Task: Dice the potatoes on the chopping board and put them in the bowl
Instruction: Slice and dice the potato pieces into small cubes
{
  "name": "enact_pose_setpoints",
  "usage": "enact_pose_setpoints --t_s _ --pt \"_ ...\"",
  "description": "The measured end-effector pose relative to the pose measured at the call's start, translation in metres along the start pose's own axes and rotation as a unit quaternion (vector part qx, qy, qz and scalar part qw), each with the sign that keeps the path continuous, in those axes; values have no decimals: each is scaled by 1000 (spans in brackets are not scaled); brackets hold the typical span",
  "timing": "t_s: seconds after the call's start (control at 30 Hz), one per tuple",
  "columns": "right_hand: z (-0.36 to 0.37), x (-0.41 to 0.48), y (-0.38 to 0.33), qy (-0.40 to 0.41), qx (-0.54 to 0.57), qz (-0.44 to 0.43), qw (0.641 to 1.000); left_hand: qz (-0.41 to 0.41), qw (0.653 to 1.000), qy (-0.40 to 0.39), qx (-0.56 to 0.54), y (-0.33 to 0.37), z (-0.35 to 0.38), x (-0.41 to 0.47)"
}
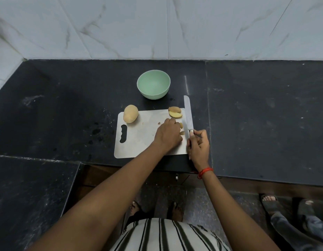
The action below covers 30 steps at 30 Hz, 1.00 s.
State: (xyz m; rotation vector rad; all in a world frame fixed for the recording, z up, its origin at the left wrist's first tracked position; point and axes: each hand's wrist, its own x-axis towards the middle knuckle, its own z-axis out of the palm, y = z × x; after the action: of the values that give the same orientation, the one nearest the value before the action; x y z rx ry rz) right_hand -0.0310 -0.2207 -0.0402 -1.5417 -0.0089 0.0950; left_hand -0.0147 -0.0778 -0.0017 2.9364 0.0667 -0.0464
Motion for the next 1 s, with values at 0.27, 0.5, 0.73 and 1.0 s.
enact_pose_setpoints --t_s 0.27,0.5,0.73,1.0 --pt "0 1 3 0 3 -3 1000 50 997 -28 -57 -17 0 9" --pt "0 1 3 -4 9 -7 1000 18 980 44 -191 -25 -10 10" --pt "2 1 5 -1 11 -7 1000 -52 953 107 -280 -42 -29 35" --pt "2 1 7 6 3 -13 1000 87 993 -84 -4 -45 -38 77"
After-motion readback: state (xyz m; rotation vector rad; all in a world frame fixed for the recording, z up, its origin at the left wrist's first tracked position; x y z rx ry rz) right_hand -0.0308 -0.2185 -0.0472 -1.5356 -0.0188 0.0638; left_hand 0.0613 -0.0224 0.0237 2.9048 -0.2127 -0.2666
